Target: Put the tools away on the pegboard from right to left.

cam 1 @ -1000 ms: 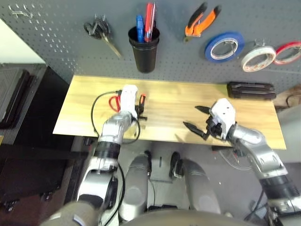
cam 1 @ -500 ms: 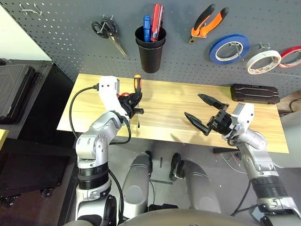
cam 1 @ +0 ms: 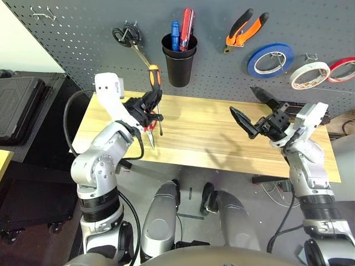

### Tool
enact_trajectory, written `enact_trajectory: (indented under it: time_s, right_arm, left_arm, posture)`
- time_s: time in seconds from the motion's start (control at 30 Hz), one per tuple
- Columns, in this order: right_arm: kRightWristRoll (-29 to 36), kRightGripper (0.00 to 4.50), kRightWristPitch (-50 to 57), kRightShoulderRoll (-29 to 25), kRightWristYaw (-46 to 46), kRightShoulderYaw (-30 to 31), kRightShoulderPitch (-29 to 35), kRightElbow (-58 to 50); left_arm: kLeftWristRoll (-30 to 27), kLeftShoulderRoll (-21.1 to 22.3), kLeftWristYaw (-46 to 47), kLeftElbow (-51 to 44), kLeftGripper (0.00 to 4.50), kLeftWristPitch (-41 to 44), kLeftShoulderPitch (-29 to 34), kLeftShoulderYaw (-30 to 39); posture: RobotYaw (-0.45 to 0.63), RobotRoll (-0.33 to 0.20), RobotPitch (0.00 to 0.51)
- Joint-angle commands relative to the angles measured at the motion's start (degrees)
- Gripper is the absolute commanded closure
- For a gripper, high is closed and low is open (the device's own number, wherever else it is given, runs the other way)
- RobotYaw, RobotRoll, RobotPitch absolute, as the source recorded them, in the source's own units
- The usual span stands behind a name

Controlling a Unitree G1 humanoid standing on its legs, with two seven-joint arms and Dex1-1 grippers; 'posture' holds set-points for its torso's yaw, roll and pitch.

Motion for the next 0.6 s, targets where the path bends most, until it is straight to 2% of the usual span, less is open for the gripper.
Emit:
enact_trajectory:
  time_s: [0.03, 0.2, 0.4, 0.6]
  right_arm:
    - [1.3, 0.00, 1.7, -0.6, -0.2, -0.7, 0.0, -2.5]
    - [1.9, 0.00, 3.2, -0.7, 0.2, -0.4, -0.1, -3.6]
    - [2.1, 0.00, 4.2, -1.0, 0.3, -0.4, 0.0, -3.8]
    - [1.4, 0.00, 4.6, -1.1, -0.2, -0.3, 0.2, -4.0]
  left_arm:
    - [-3.4, 1.6, 1.1, -2.1, 4.01, 0.4, -2.6, 2.5]
    - [-7.3, 2.7, 4.4, -1.4, 4.01, 1.3, -9.3, 4.8]
    - [-10.8, 1.6, 9.6, 1.8, 4.01, 0.5, -19.0, 6.2]
    - [-10.9, 0.3, 12.6, 8.7, 4.01, -5.4, -28.4, 6.6]
  posture:
    - [0.26, 0.000, 0.187]
    - [0.26, 0.000, 0.187]
    - [0.25, 0.000, 0.184]
    - [0.23, 0.000, 0.182]
